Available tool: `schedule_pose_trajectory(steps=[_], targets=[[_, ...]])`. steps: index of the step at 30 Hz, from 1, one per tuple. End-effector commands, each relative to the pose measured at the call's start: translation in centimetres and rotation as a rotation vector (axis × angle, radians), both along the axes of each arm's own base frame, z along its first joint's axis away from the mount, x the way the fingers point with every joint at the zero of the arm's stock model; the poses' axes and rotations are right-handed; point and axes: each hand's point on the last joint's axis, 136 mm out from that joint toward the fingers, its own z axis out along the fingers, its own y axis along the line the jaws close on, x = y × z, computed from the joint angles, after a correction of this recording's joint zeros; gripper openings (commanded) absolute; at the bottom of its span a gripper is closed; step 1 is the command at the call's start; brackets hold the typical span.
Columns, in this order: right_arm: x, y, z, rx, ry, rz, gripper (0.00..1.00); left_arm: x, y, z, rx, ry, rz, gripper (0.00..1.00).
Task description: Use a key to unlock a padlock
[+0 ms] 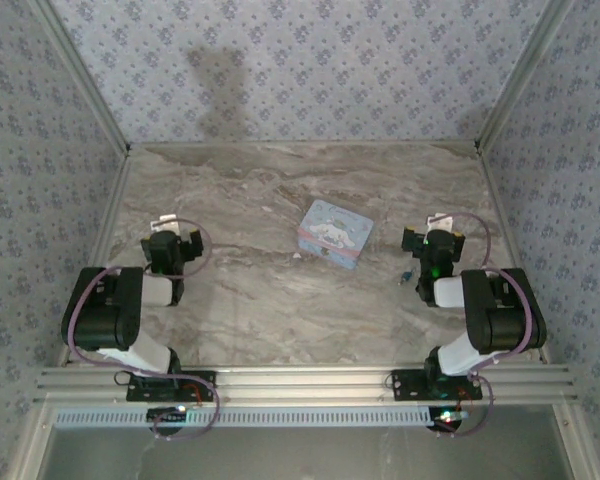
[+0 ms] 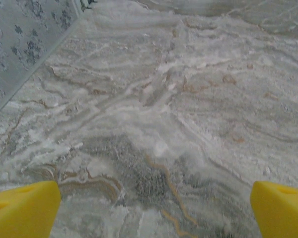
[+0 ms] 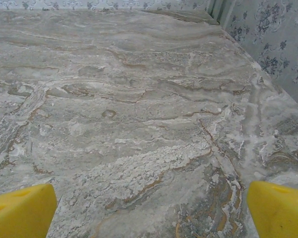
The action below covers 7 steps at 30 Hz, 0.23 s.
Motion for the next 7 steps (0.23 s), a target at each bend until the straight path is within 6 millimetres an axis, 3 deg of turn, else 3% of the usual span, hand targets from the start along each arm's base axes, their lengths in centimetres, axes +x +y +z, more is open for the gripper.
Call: schedule_pose_trajectory(steps=[1,7], targets=[[0.83,0.12,0.68,0.015,-0.019,0.028,1.00,0.86,0.50,2.02,0.009,-0.064,0.020,0.98],[0.80,0.08,0.83,0.020,-0.024,0.036,1.00,0.79,-0.18,2.09,0.033,-0.069,-0.003,0.98]])
